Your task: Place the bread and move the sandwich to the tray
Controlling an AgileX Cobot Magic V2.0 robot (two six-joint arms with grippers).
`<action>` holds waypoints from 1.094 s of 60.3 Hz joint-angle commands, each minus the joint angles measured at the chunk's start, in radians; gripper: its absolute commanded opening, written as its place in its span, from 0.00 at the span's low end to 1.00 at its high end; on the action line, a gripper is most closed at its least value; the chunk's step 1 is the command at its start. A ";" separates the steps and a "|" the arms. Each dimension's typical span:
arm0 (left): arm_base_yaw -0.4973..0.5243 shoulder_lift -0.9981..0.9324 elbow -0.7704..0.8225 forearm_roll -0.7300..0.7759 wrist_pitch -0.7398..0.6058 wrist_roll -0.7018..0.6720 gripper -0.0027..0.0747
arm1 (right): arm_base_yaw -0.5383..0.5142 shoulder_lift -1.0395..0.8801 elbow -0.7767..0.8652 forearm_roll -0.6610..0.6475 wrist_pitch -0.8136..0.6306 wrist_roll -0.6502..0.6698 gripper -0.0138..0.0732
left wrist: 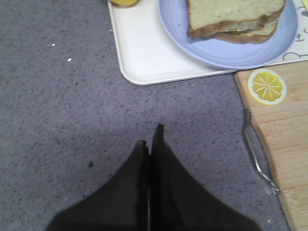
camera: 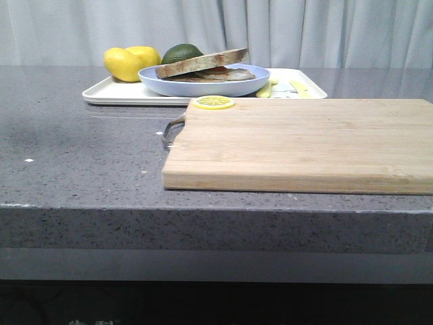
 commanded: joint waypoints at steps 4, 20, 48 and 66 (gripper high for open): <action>0.045 -0.212 0.204 -0.001 -0.197 -0.012 0.01 | -0.003 0.003 -0.028 0.011 -0.062 -0.001 0.09; 0.081 -0.610 0.562 -0.001 -0.388 -0.012 0.01 | -0.003 0.003 -0.028 0.011 -0.062 -0.001 0.09; 0.081 -1.223 0.847 0.013 -0.394 -0.012 0.01 | -0.003 0.003 -0.028 0.011 -0.062 -0.001 0.09; 0.081 -1.326 0.883 0.051 -0.372 -0.012 0.01 | -0.003 0.003 -0.028 0.011 -0.057 -0.001 0.09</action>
